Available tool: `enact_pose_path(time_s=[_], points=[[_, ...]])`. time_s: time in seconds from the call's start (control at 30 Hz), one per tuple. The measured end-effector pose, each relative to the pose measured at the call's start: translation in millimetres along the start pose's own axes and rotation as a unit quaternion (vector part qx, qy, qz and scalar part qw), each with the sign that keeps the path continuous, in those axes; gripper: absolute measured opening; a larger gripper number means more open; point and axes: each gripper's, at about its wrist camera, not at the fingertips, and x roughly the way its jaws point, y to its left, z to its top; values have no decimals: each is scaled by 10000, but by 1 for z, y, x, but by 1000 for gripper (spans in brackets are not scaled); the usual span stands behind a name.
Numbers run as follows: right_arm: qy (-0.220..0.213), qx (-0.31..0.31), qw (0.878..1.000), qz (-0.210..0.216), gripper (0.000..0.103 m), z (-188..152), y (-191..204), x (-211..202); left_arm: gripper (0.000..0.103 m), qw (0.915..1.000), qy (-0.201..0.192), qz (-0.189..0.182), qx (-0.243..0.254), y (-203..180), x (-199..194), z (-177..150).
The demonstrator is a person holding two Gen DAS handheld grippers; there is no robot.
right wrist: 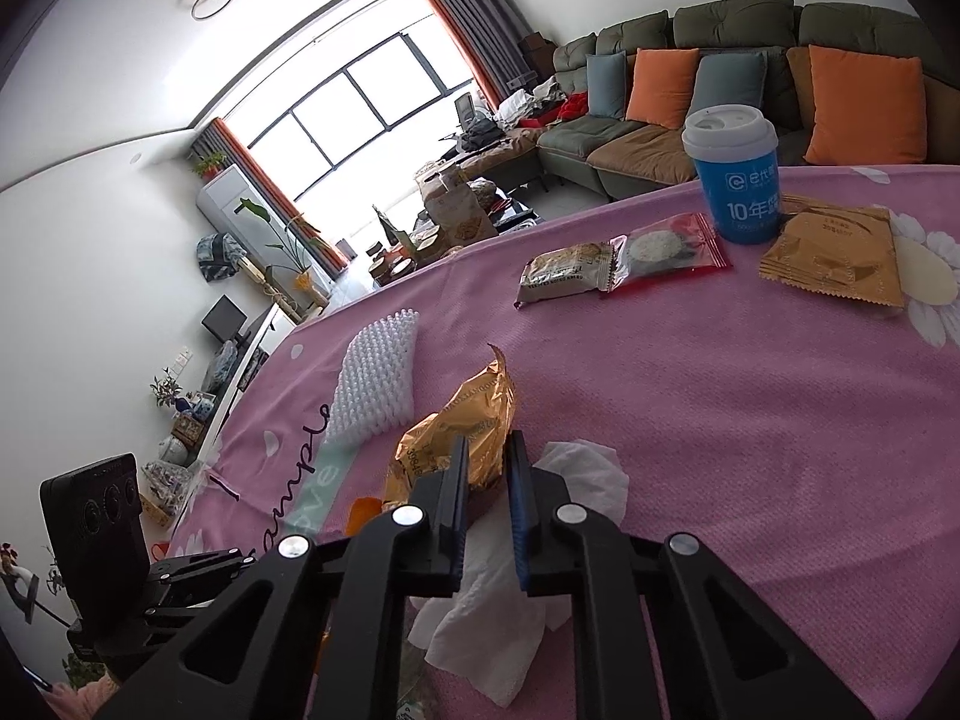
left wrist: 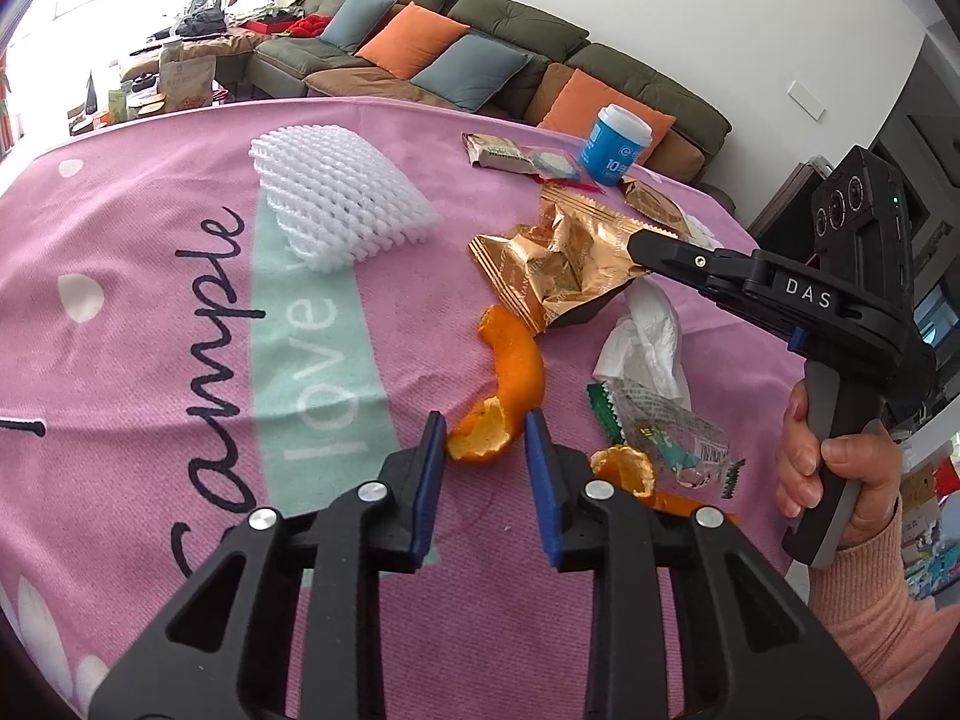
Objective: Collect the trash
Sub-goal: 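Grasp the orange peel with the left tool while the right tool grasps the gold foil bag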
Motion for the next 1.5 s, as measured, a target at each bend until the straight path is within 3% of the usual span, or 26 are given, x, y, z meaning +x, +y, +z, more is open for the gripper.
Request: enact_pose_path(time_s=[0.2, 0.67, 1.5], points=[[-68, -73, 9999, 93, 3, 0, 7, -3, 15, 9999, -100, 35, 91, -4, -2, -4], [-396, -137, 9977, 537, 2, 3, 40, -18, 12, 9983, -477, 261, 207, 4, -46, -24], [23, -500, 9879, 1469, 2, -12, 124, 22, 12, 9908, -958, 915, -292, 57, -139, -52]])
